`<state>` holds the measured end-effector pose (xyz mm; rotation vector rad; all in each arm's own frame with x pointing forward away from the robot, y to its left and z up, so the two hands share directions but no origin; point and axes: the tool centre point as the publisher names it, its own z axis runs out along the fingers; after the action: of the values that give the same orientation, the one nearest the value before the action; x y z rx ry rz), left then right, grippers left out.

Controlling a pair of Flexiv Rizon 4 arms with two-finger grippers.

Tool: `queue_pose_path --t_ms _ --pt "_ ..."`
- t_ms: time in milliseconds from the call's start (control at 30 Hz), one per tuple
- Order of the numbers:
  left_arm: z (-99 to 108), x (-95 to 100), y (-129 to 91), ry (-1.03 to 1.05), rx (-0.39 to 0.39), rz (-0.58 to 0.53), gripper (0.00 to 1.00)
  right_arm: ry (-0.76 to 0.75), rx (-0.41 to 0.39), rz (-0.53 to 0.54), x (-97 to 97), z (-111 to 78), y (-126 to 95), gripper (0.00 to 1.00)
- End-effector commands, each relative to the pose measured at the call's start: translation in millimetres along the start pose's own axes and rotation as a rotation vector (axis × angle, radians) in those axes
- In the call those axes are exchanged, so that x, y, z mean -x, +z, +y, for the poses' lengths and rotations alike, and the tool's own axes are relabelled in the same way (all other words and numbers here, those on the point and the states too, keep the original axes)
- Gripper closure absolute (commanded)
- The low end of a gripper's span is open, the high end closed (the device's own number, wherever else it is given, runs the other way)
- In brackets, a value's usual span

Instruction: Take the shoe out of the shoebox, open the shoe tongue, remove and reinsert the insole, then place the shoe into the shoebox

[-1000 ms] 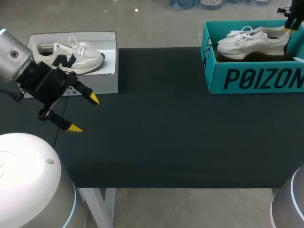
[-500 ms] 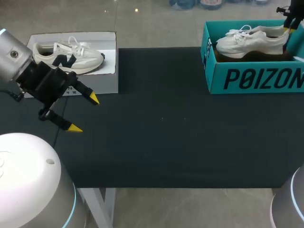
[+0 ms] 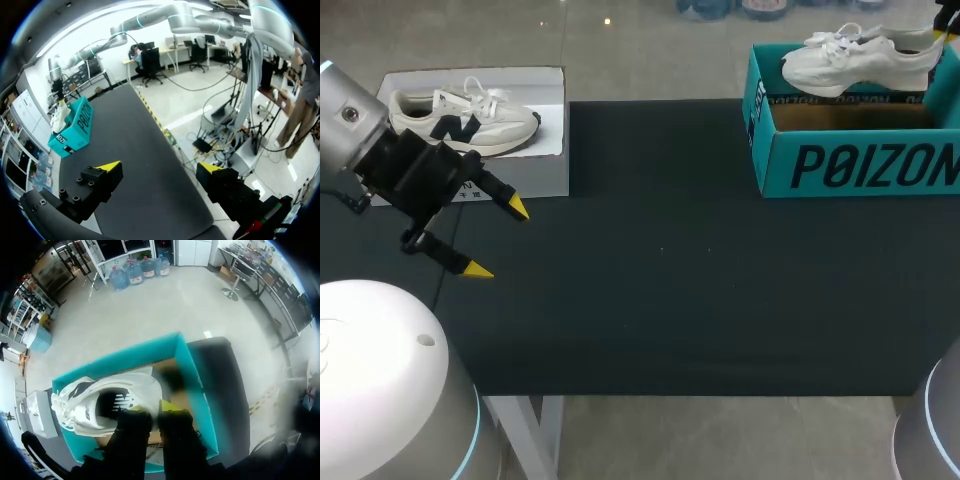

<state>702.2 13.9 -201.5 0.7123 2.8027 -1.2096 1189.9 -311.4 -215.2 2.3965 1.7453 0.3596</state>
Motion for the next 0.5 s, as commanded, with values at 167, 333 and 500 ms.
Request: queue_pose_path --t_ms 167,333,500 --pt "0 0.1 0 0.0 0.003 0.002 0.0 0.005 0.073 0.005 7.4 -33.4 -53 1.0" --pt "0 0.1 0 0.0 0.003 0.002 0.0 0.005 0.083 0.001 7.9 -43.6 -63 1.0" --pt "0 0.1 0 0.0 0.003 0.002 0.0 0.011 0.085 0.007 11.8 -61.3 -68 1.0"
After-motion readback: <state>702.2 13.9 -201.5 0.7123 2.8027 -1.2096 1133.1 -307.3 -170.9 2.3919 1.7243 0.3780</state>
